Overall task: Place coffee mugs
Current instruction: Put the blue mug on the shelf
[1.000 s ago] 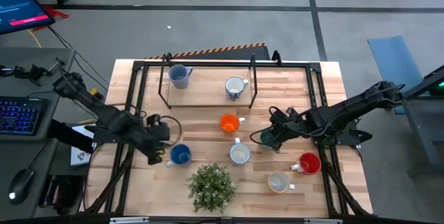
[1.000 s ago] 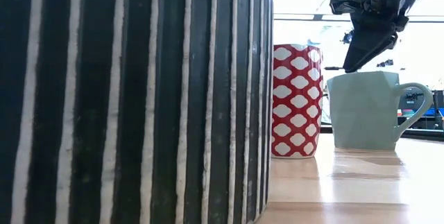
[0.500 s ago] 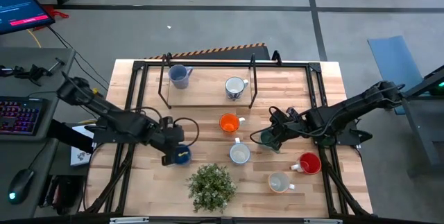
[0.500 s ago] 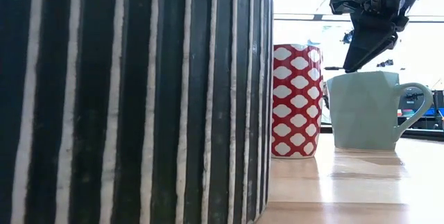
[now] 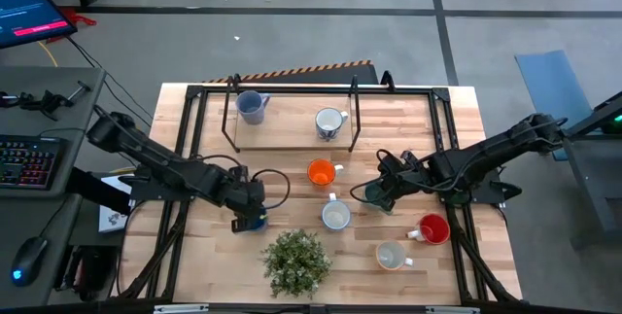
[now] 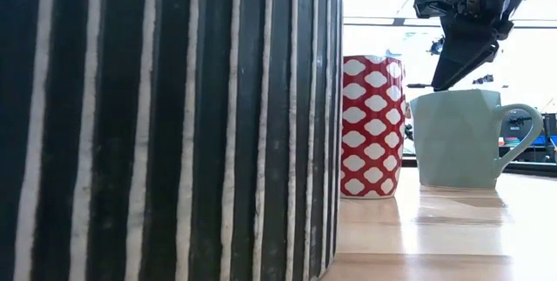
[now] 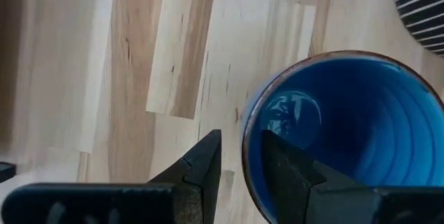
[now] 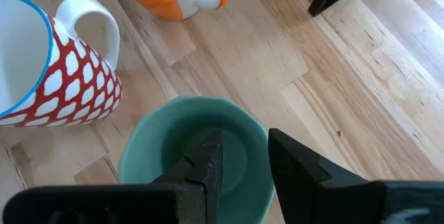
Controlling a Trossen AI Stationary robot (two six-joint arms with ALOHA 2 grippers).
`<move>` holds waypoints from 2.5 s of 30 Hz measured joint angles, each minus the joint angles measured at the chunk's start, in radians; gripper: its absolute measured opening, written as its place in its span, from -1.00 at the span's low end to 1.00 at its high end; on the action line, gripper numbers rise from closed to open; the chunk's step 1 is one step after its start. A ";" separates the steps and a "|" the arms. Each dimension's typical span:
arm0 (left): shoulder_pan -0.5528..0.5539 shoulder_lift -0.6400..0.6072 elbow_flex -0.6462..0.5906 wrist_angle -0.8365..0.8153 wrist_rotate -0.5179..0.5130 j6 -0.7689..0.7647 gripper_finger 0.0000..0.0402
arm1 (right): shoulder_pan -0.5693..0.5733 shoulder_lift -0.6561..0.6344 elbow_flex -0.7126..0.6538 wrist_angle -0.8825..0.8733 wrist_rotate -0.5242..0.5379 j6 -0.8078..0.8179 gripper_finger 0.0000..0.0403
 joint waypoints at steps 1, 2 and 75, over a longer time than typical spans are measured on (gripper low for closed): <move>0.003 0.007 0.000 0.003 0.001 0.006 -0.54 | 0.000 0.000 0.000 0.000 0.000 0.000 -0.52; 0.005 0.015 0.000 0.003 0.003 0.015 -0.54 | 0.000 0.000 0.000 0.000 0.000 -0.001 -0.52; 0.922 0.277 0.504 -0.427 0.050 0.708 -0.98 | 0.000 0.000 -0.001 -0.036 0.045 -0.031 -0.52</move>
